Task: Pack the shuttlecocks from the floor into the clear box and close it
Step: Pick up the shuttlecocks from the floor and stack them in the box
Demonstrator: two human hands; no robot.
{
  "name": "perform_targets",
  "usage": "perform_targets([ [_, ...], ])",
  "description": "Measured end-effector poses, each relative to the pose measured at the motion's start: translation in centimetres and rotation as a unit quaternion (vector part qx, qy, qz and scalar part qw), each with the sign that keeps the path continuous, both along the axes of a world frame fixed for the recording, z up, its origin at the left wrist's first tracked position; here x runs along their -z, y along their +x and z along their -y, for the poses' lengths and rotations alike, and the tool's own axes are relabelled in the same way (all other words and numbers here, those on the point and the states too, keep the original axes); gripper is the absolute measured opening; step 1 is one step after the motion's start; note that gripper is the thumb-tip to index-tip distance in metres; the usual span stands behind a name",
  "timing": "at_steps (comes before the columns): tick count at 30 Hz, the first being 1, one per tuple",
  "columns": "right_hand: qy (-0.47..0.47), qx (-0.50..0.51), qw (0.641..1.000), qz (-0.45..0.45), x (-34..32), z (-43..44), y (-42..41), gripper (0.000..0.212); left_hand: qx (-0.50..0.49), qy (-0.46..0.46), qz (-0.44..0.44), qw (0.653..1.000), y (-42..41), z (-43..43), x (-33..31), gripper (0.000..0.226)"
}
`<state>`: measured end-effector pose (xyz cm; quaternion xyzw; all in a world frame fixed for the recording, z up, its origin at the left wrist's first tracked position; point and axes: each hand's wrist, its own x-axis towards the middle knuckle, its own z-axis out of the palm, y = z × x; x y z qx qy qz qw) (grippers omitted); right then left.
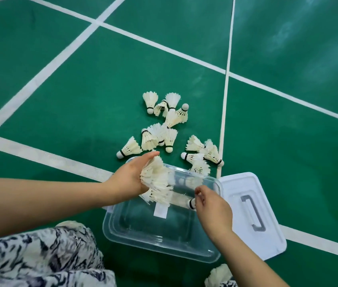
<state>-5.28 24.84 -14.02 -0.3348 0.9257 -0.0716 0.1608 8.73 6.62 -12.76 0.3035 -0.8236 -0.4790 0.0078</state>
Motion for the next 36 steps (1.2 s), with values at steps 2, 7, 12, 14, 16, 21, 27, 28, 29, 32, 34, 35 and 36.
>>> perform_targets([
  [2,0.005,-0.019,1.000,0.000,1.0,0.7,0.3,0.019,0.002,-0.001,0.006,1.000,0.1,0.0,0.2,0.082],
  [7,0.005,0.000,0.999,0.039,3.7,3.2,1.1,0.012,0.012,-0.001,0.011,1.000,-0.1,-0.2,0.1,0.082],
  [12,-0.048,0.137,0.969,0.202,5.8,3.9,0.6,0.014,0.035,-0.003,0.031,0.999,0.3,0.0,0.4,0.084],
  [14,-0.057,0.153,0.956,0.244,6.5,3.8,0.7,0.017,0.044,-0.008,0.035,0.998,0.6,0.2,0.5,0.084],
  [16,-0.070,0.174,0.943,0.276,7.2,3.7,1.0,0.023,0.053,-0.010,0.037,0.998,0.7,0.3,0.6,0.084],
  [21,-0.092,0.199,0.928,0.302,7.8,3.7,1.0,0.024,0.061,-0.020,0.031,0.997,0.6,0.4,1.0,0.084],
  [27,-0.093,0.135,0.973,0.160,5.0,2.5,1.2,0.035,0.064,-0.025,0.035,0.997,0.7,0.3,1.3,0.083],
  [28,-0.125,0.130,0.972,0.149,4.1,2.2,1.5,0.030,0.067,-0.030,0.040,0.996,0.6,0.2,1.2,0.083],
  [29,-0.162,0.114,0.969,0.147,3.3,1.9,1.9,0.022,0.070,-0.032,0.046,0.996,0.6,0.0,1.3,0.082],
  [32,-0.271,-0.015,0.951,0.148,0.9,1.4,4.1,0.012,0.076,-0.029,0.066,0.995,0.7,-0.8,1.5,0.083],
  [34,-0.301,-0.114,0.938,0.127,0.5,1.5,5.7,0.016,0.087,-0.010,0.085,0.992,0.9,-1.5,1.7,0.085],
  [35,-0.295,-0.146,0.938,0.107,0.4,1.8,6.5,0.020,0.094,0.005,0.093,0.991,1.0,-1.8,1.8,0.086],
  [36,-0.283,-0.165,0.941,0.084,0.6,2.1,7.1,0.024,0.100,0.017,0.098,0.990,1.1,-2.1,1.8,0.087],
])
